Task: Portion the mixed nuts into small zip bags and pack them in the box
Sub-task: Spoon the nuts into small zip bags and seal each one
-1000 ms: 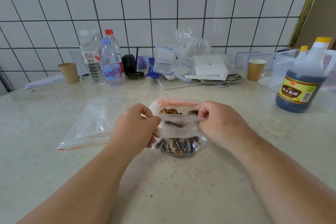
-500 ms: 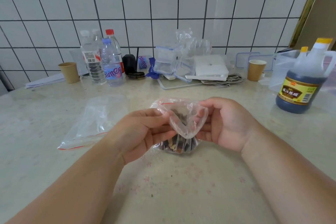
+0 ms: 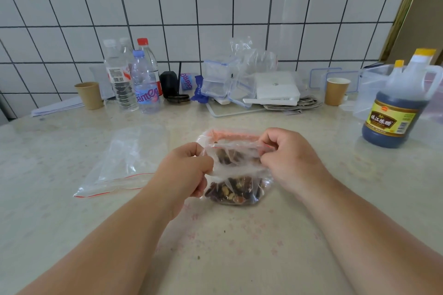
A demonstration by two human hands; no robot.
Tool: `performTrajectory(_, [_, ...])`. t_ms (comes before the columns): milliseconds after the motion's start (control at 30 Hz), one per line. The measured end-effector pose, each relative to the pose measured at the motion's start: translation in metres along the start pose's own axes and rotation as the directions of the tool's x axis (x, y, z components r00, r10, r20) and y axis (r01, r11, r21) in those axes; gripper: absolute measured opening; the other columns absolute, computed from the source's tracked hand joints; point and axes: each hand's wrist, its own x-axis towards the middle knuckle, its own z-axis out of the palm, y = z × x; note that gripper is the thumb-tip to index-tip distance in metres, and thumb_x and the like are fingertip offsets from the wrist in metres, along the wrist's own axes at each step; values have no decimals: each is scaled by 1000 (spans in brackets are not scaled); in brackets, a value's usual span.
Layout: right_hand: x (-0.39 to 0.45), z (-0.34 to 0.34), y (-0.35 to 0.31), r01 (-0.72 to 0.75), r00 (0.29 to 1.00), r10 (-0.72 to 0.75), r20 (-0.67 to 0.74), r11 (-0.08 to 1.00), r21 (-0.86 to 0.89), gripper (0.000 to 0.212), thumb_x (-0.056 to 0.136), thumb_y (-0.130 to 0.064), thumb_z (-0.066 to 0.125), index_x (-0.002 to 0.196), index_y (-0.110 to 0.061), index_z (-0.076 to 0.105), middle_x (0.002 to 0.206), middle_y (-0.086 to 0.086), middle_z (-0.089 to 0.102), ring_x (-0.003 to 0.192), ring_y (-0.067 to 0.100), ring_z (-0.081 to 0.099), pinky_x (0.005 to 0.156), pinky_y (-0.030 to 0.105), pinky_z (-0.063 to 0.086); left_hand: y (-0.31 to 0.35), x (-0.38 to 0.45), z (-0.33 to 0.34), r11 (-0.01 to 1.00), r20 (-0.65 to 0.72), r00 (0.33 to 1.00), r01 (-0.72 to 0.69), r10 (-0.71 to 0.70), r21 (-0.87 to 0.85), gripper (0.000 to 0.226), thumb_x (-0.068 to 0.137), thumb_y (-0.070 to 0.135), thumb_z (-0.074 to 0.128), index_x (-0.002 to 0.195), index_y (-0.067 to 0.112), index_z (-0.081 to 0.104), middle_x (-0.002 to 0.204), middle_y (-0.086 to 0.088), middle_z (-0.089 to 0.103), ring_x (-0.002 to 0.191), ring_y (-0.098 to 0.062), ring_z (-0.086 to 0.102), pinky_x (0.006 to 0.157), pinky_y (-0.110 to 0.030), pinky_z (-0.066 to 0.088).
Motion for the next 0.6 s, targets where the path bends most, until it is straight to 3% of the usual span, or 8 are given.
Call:
performTrajectory(133, [2,0,4,-44,998,47,51,997,-62,16,72,-5,55,77,-18,63,56,-10,56,54,10,49,48,22,38,6,1,-3,968,70,996,72,-57,-242,21,80,-6,57,68,11,61,66,-5,57,51,-18,52,43,-27,44])
performTrajectory(200, [2,0,2,-123,983,106,148,986,109,9,65,-10,57,72,-14,61,56,-6,56,56,16,53,55,29,44,8,1,-4,929,151,986,126,-77,-349,5,72,5,60,75,4,63,69,-9,62,53,-20,58,45,-28,49])
performTrajectory(333, [3,-6,-6,-270,943,117,312,815,513,9,59,-25,65,64,-18,68,63,3,63,54,20,62,49,29,49,10,1,-6,913,251,967,144,-47,-382,24,78,29,67,81,9,79,79,-9,72,65,-20,68,65,-33,55])
performTrajectory(433, [5,-11,-6,-343,916,108,387,711,614,25,67,-45,73,67,-20,74,67,4,67,57,21,65,51,29,51,8,0,-6,933,235,972,75,11,-351,19,76,30,73,81,15,84,85,-7,76,69,-18,71,73,-35,54])
performTrajectory(533, [6,-11,-2,-290,934,110,341,791,538,26,72,-45,78,68,-19,75,63,2,67,53,15,60,56,30,48,8,-2,-5,941,248,968,60,26,-334,8,69,24,80,75,19,81,80,-4,73,64,-14,66,66,-31,54])
performTrajectory(600, [4,-12,-2,-204,953,62,297,857,473,30,66,-48,84,72,-19,76,62,-2,67,53,10,55,56,29,42,8,-4,-3,956,225,974,51,16,-288,5,68,18,82,70,21,78,74,-2,70,57,-11,61,57,-27,52])
